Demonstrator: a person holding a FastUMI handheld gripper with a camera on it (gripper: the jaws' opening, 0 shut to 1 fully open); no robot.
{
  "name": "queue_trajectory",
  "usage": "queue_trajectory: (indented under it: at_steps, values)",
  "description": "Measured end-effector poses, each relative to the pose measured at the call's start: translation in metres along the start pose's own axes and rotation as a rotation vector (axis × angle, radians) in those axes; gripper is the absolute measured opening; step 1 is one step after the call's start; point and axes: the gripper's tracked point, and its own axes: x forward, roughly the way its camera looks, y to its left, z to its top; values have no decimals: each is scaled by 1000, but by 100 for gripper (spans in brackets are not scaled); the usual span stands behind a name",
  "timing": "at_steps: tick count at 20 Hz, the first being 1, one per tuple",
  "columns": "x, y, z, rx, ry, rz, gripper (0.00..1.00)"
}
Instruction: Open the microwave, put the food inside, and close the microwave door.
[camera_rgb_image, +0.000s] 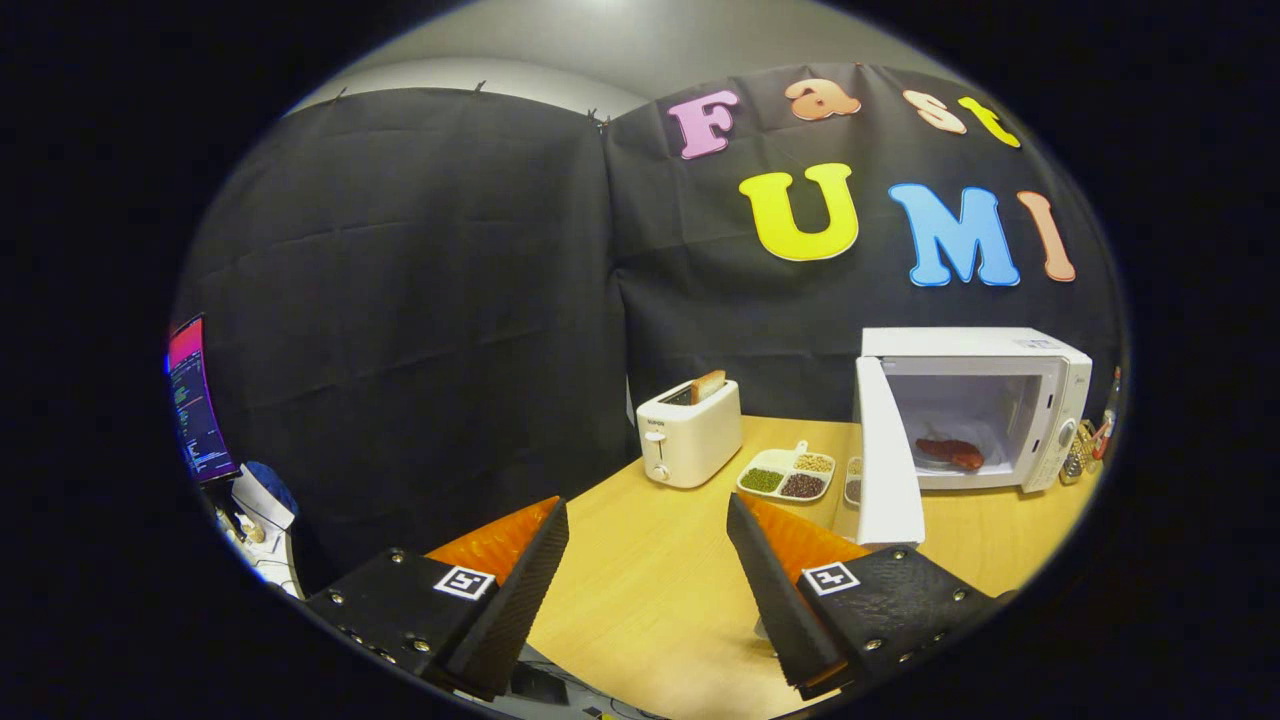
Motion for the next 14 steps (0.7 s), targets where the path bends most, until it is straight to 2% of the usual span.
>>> queue_trajectory:
  at_steps: [5,7,8,10,11,13,14]
  values:
    - [6,-15,-30,43,66,4,95]
    - [9,-21,-40,58,100,-2,77]
    - [10,-22,-44,64,111,-9,77]
    - [9,-38,-44,53,111,-46,57]
    - [10,-42,-44,55,115,-51,37]
    - [10,-40,-47,50,128,-38,30]
    - [6,-52,-48,20,121,-111,30]
